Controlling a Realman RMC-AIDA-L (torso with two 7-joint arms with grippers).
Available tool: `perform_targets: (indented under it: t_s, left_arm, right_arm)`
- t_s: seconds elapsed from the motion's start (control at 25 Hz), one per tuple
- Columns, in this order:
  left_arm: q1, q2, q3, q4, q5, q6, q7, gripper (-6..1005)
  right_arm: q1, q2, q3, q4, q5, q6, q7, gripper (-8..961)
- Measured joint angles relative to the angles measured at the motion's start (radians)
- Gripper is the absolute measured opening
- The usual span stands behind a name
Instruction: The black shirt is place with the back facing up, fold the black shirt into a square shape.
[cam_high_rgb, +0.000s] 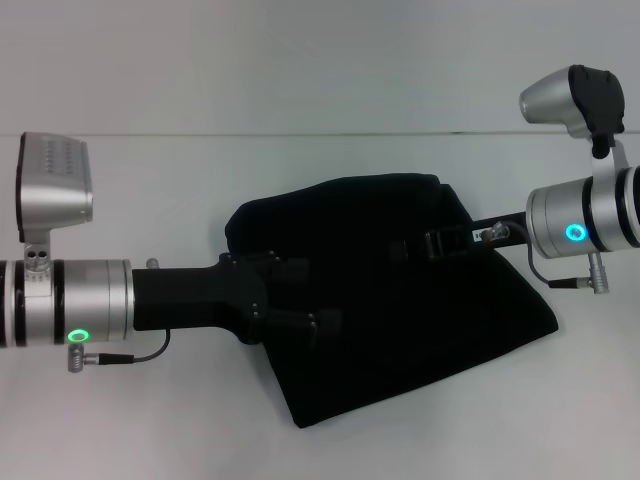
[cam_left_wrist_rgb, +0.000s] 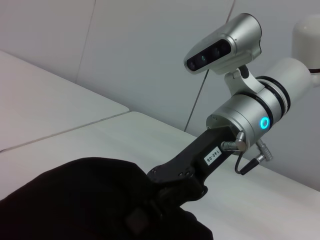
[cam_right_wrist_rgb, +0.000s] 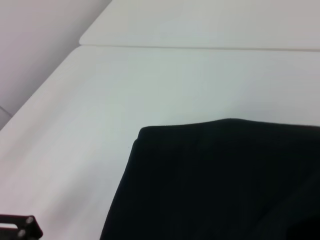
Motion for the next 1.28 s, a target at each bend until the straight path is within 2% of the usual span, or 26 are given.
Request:
perform_targets:
  t_s: [0.36,0.64,1.04,1.28]
  left_arm:
    - [-0.001,0.000,0.003,-0.001,-0.005,0.001,0.000,922]
    - [0.002,0.000,-0.002,0.000,-0.007,0.004,0.000,915]
    - [-0.002,0.000,-0.002,-0.002,-0.008,0.003,-0.012,905]
    - [-0.003,0.000,-0.002,-0.003,-0.009,0.000,-0.027,899]
  right_arm:
    - [-0.021,-0.003,0.000,-0.040,0.042,-0.032,-0.022,119]
    - [-0.038,-0.014,0.004,-0.072,0.051,-0.040,-0.016,131]
    - [-0.060,-0.070,0.006,-0.078,0.044,-0.043,0.028,147]
    - [-0.068,-0.094,0.001,-0.078,0.043,-0.055,0.037,157]
